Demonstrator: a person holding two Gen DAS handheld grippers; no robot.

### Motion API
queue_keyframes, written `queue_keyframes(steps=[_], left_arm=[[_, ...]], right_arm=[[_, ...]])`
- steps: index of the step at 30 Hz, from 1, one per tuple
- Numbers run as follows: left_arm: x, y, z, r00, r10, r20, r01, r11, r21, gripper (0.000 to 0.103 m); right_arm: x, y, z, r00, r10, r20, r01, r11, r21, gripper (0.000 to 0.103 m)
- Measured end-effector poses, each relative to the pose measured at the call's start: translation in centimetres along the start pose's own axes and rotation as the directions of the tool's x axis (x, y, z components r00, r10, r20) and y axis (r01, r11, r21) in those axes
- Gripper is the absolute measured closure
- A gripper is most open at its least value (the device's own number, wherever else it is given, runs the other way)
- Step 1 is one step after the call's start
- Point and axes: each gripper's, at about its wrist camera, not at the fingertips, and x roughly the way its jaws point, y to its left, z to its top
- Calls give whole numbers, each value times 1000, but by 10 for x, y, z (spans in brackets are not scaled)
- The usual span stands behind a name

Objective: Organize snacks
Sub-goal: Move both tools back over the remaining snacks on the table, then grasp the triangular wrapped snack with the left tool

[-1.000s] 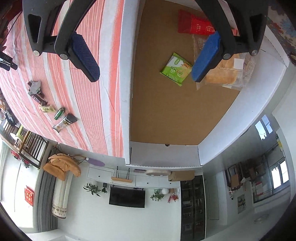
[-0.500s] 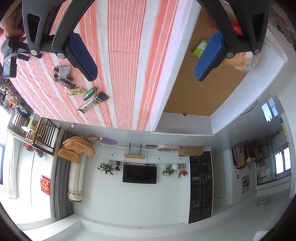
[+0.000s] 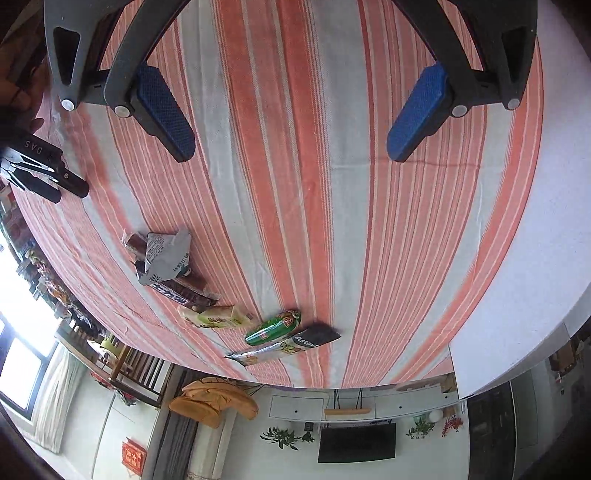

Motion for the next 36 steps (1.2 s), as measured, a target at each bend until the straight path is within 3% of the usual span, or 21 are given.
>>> queue_keyframes(steps=[4,9,15,18,20,22,24,25,28,33,35,36], left_arm=[[0,-26,11,999,-31,29,27,992,125,0],[13,-60,48,995,-91,43,81,975,205,0],[50,-96,73,995,-102,7,95,948,304,1],[68,-110,77,999,-54,0,50,927,373,1],[74,-106,76,999,-40,-2,38,931,362,10],[77,-96,74,995,-87,-38,95,944,317,42],[70,-87,71,992,-123,-30,127,950,284,57],[67,-85,70,993,-115,-30,119,950,288,58],[52,-73,59,995,-93,-34,99,954,282,59],[25,-40,37,1000,13,-20,-7,960,279,58],[17,-27,31,999,36,0,-35,964,263,52],[15,-22,28,999,44,9,-45,966,255,36]], right_arm=[[0,0,0,1000,0,0,0,1000,0,13],[0,0,0,1000,0,0,0,1000,0,13],[0,1,0,1000,1,-2,-1,1000,-3,12],[1,3,1,1000,4,-3,-4,1000,-6,11],[1,4,1,1000,4,-3,-4,1000,-6,11],[1,3,1,1000,3,-3,-3,1000,-6,11],[1,3,1,1000,3,-3,-3,1000,-6,10],[1,4,1,1000,4,-4,-4,1000,-7,10],[1,5,2,1000,5,-5,-5,1000,-9,10],[1,5,2,1000,5,-5,-5,1000,-9,10],[1,5,2,1000,5,-5,-5,1000,-9,10],[1,5,2,1000,5,-5,-5,1000,-9,10]])
